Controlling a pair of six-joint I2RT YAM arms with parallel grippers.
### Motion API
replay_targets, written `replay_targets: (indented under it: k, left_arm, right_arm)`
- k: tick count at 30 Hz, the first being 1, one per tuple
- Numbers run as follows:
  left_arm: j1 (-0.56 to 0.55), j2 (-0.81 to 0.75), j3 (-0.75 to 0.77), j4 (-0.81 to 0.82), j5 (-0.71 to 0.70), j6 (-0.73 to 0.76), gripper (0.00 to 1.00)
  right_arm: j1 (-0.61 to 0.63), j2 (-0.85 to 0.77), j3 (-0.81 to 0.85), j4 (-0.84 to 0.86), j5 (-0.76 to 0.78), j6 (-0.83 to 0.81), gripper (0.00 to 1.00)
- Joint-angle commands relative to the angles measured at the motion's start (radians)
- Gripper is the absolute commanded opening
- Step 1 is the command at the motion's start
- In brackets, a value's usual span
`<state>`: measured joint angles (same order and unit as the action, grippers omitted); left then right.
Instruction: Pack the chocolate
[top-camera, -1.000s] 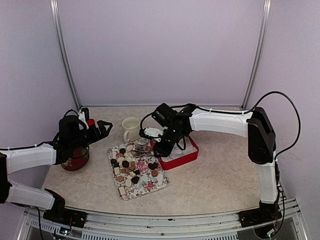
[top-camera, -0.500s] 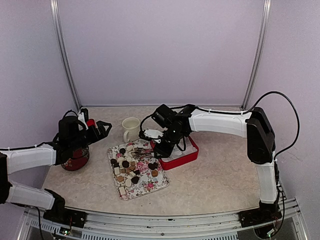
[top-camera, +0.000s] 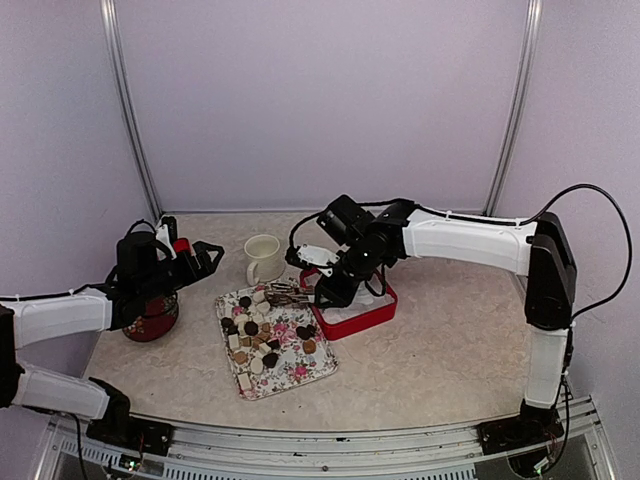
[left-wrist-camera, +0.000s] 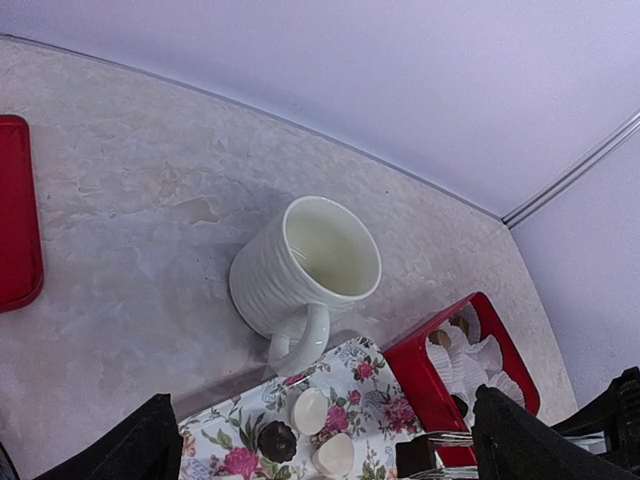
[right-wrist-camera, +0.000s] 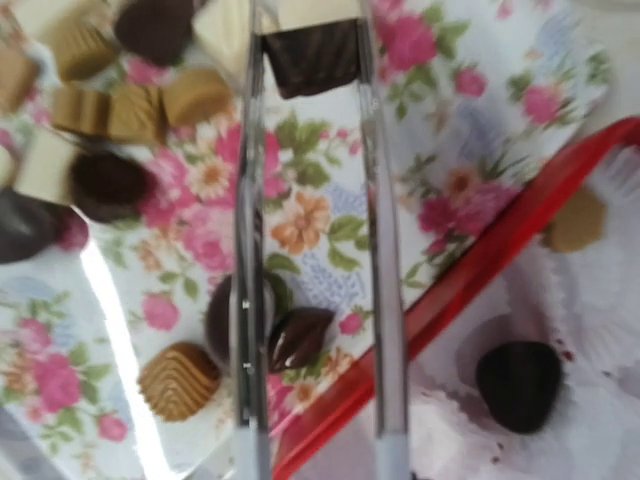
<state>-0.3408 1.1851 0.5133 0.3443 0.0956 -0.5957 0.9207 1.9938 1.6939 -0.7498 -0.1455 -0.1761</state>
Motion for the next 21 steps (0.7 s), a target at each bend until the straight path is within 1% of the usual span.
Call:
replay_targets:
  k: [1, 12, 17, 21]
  left_arm:
    - [0.005, -0.012, 0.012, 0.012, 0.01, 0.005, 0.99]
    - [0.003, -0.001, 0.016, 0.022, 0.015, 0.0, 0.99]
    - [0.002, 0.007, 0.017, 0.026, 0.015, -0.003, 0.99]
    - [0.002, 0.003, 0.013, 0.025, 0.011, -0.001, 0.99]
  right_arm:
    - [-0.01, -0.149, -0.087, 0.078, -0.015, 0.05, 0.27]
    - [-0.175, -0.427, -0.4, 0.133, -0.011, 0.166, 0.27]
    - [-0.246, -0.475, -0.472, 0.141, 0.003, 0.195, 0.27]
    - [-0.273, -0.465, -0.493, 0.155, 0.002, 0.195, 0.27]
